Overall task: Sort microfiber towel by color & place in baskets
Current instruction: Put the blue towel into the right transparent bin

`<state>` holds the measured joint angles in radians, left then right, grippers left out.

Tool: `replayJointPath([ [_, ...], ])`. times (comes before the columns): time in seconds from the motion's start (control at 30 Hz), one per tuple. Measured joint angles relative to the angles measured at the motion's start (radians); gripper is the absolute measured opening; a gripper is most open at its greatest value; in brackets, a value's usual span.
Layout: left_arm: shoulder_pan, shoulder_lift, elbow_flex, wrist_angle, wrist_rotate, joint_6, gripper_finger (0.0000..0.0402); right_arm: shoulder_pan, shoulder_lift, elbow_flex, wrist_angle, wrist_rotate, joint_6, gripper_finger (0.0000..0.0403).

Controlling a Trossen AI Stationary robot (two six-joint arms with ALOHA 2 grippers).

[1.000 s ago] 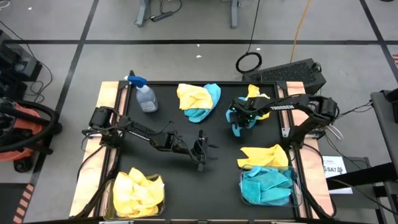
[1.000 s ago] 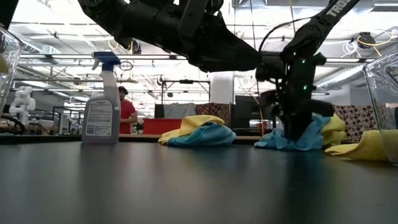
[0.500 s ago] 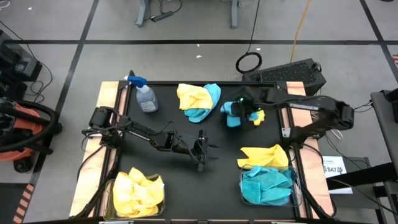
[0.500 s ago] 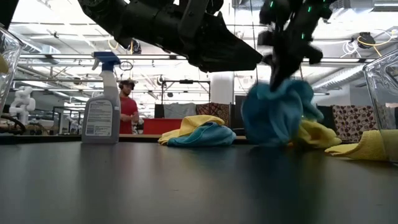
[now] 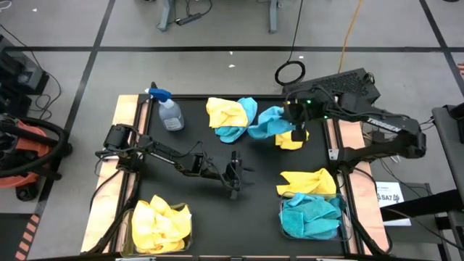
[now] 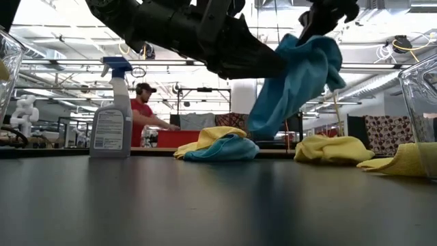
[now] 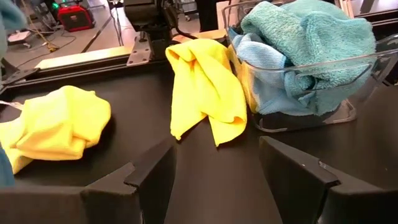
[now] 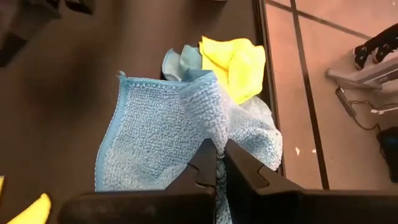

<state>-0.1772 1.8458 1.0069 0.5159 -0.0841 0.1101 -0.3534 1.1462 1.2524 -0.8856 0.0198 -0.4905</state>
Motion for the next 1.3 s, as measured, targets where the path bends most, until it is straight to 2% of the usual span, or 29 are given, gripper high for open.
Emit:
replayJointPath([
  [0.3,0.000,0.000,0.000,0.000,-0.011,0.000,0.0235,0.002,-0.083,0.001,-0.077,-0.189,0.032,0.0004],
  [0.6,0.001,0.000,0.000,-0.001,-0.037,0.000,0.0235,0.003,-0.203,0.001,-0.210,-0.540,0.035,0.0004],
  [0.73,0.001,0.000,0.000,-0.001,-0.037,0.000,0.0235,0.003,-0.263,0.001,-0.273,-0.648,0.034,0.0004],
  [1.0,0.001,0.000,0.000,0.000,-0.079,-0.024,0.0235,0.021,-0.378,0.001,-0.341,-0.755,0.042,0.0004],
  [1.3,0.023,0.000,0.000,0.000,-0.095,-0.085,0.0235,0.092,-0.504,-0.050,-0.385,-0.760,0.094,0.0004],
])
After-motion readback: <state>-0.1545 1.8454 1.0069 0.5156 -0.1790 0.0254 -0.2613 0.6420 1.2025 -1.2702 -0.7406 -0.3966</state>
